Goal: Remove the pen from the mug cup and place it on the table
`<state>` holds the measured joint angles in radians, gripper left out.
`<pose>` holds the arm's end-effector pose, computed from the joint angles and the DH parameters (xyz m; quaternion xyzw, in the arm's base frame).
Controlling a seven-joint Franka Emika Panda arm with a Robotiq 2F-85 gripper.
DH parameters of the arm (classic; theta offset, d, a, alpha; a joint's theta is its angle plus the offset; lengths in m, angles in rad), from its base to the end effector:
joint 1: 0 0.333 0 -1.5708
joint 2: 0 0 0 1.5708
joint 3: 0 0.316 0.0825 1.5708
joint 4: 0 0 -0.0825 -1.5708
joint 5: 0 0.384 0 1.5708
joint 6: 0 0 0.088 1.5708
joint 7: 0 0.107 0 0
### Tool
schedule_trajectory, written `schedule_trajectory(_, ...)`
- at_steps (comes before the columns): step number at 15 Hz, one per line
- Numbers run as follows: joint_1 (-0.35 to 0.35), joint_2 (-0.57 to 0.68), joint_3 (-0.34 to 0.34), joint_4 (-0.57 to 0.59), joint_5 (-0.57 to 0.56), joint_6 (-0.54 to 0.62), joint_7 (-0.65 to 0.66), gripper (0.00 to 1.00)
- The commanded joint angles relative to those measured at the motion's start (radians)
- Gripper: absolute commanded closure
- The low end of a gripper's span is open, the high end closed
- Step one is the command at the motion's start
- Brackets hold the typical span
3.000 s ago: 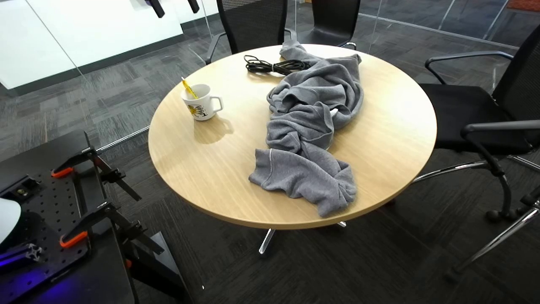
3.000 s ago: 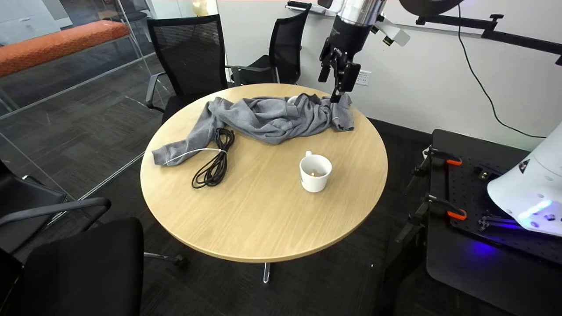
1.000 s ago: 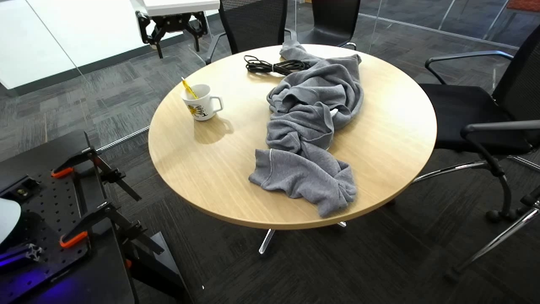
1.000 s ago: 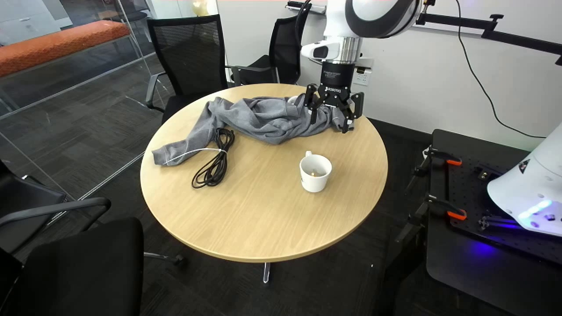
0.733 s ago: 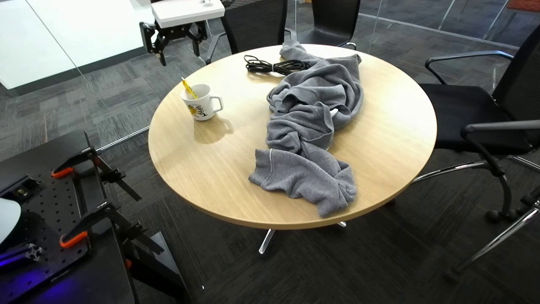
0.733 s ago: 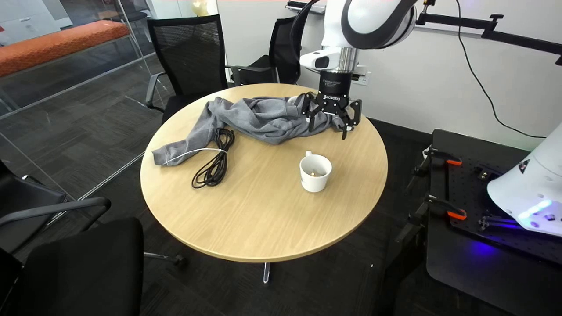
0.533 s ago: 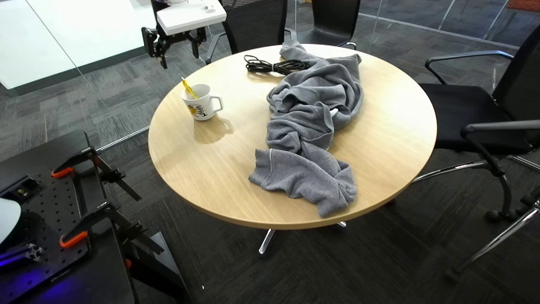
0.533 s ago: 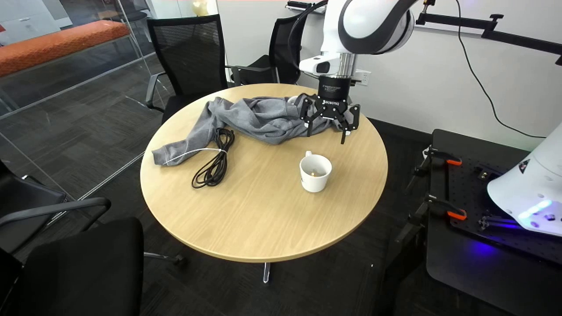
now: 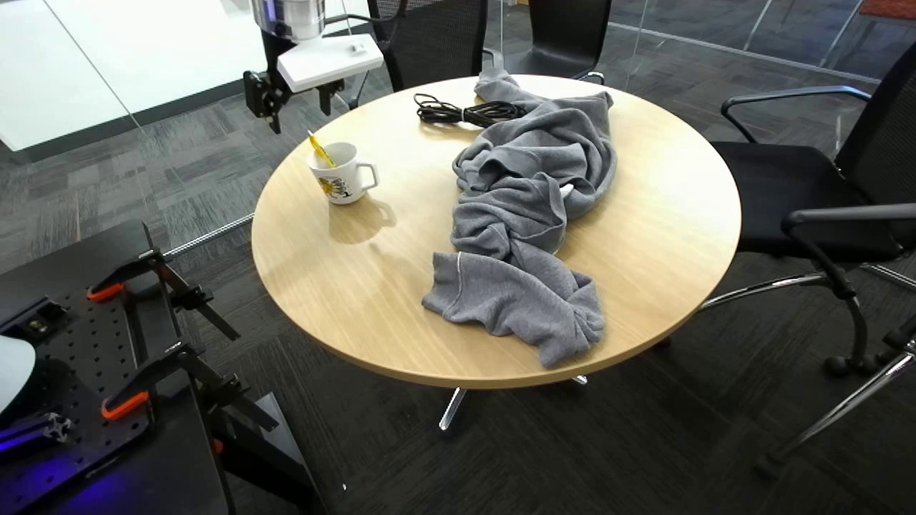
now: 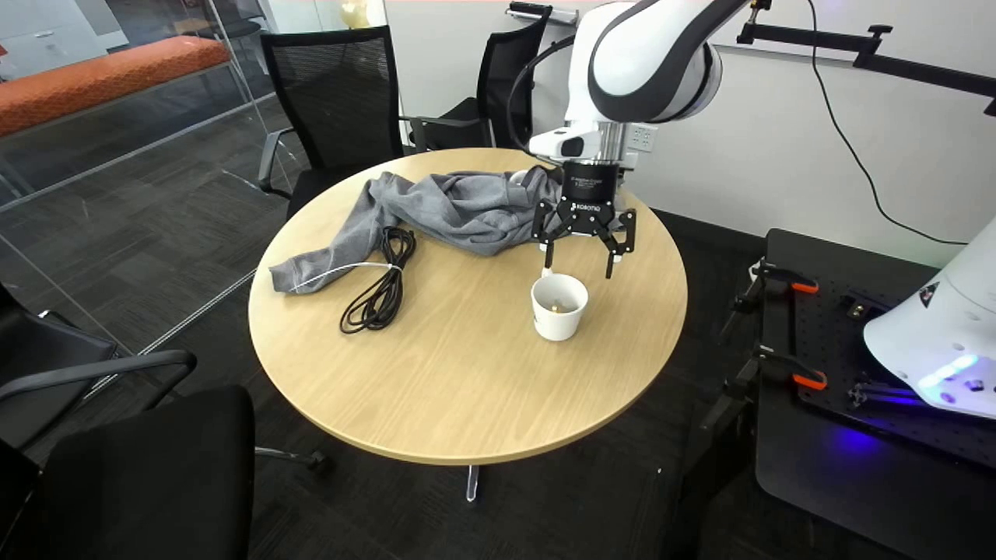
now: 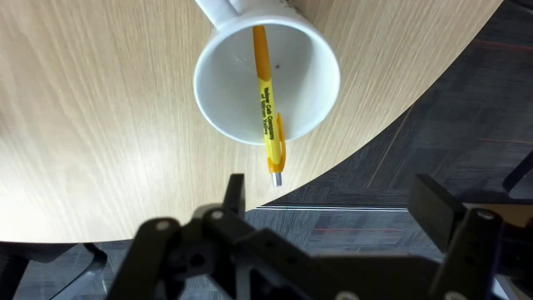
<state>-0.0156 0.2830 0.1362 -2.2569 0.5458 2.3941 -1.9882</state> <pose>0.5212 0.0687 0.2271 -0.6562 -0.7274 -0.1072 0.1694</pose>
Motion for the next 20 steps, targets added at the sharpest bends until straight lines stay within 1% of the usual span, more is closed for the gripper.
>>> schedule_trajectory(1, -0.02, 0.045, 0.03, 0.02, 0.027, 0.038, -0.033, 0.0)
schedule_trajectory(8, -0.036, 0.12, 0.059, 0.046, 0.026, 0.105, -0.013, 0.0)
schedule_trajectory(11, -0.055, 0.148, 0.088, 0.054, 0.062, 0.15, -0.018, 0.02)
schedule_trajectory(13, -0.066, 0.163, 0.104, 0.061, 0.079, 0.166, -0.019, 0.0)
schedule_trajectory(18, -0.082, 0.19, 0.127, 0.079, 0.101, 0.177, -0.02, 0.0)
schedule_trajectory(19, -0.085, 0.195, 0.13, 0.084, 0.101, 0.174, -0.019, 0.01)
schedule_trajectory(20, -0.087, 0.199, 0.132, 0.087, 0.1, 0.173, -0.018, 0.06)
